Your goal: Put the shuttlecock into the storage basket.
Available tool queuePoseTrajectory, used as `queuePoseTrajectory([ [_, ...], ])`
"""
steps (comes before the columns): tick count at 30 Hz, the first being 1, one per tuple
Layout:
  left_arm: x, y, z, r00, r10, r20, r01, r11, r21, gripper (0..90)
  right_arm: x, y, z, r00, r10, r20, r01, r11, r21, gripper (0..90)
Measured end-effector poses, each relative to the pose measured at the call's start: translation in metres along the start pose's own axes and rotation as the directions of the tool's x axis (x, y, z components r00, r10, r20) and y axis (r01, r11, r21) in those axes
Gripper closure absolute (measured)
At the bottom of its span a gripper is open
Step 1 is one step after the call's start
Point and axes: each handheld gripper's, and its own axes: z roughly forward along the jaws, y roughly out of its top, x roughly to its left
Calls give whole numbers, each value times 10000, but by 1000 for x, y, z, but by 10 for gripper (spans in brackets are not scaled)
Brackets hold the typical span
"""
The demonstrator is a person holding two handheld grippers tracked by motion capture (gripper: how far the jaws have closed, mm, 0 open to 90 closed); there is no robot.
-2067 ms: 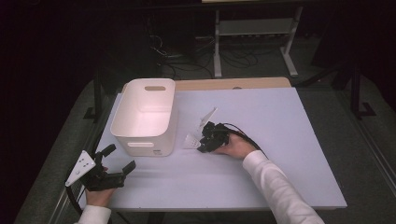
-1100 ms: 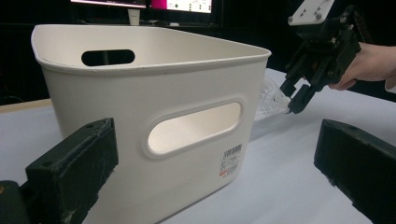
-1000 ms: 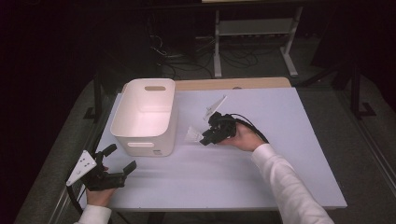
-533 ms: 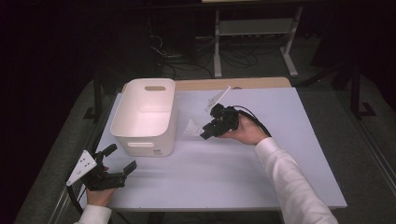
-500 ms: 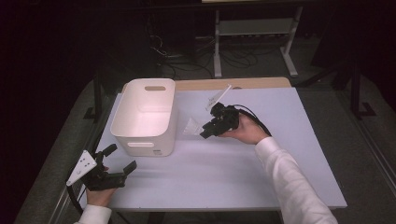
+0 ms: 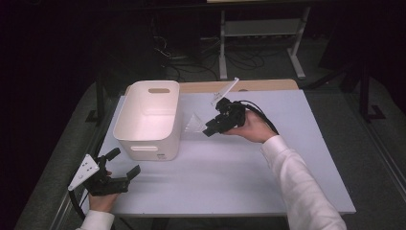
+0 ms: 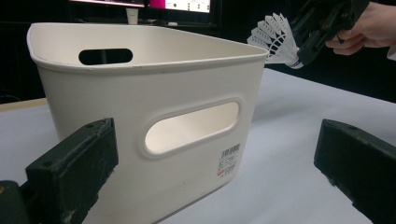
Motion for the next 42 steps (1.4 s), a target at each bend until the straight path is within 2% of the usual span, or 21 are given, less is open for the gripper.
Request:
queuePoseTrajectory([
  [4,0,0,0,10000,4,-5,-4,10000,-12,0,1,7,-3,10000,-29,-3,29,10000,83,640],
  [6,0,0,0,10000,21,0,-21,10000,27,0,2,13,-4,9998,-212,11,212,9996,202,640],
  [9,0,0,0,10000,46,30,-46,10000,-12,0,3,19,-7,9999,-129,-37,130,9989,444,641],
  [10,-1,0,1,9999,-125,40,125,9998,-146,0,3,19,-7,9999,-129,-37,130,9989,444,641],
  [11,0,0,0,9999,100,27,-100,9999,61,0,4,20,-7,9999,-103,-29,104,9989,455,640],
  [13,0,0,0,10000,66,31,-66,10000,-25,0,3,24,-9,9994,-347,-30,348,9988,356,640],
  [18,1,0,0,9999,111,66,-111,9999,40,0,4,33,-10,9990,-437,-6,436,9966,696,640],
  [20,0,0,1,10000,-6,88,6,10000,-20,0,5,36,-11,9988,-489,12,487,9959,764,640],
  [33,1,0,0,9997,207,117,-208,9997,119,0,8,60,-12,9970,-771,-88,775,9942,742,640],
  [39,-1,0,1,9998,-37,183,37,10000,8,0,10,69,-10,9965,-835,-72,838,9936,752,640],
  [42,0,0,1,9998,65,171,-67,9999,114,0,11,73,-8,9956,-932,-62,934,9926,779,640],
])
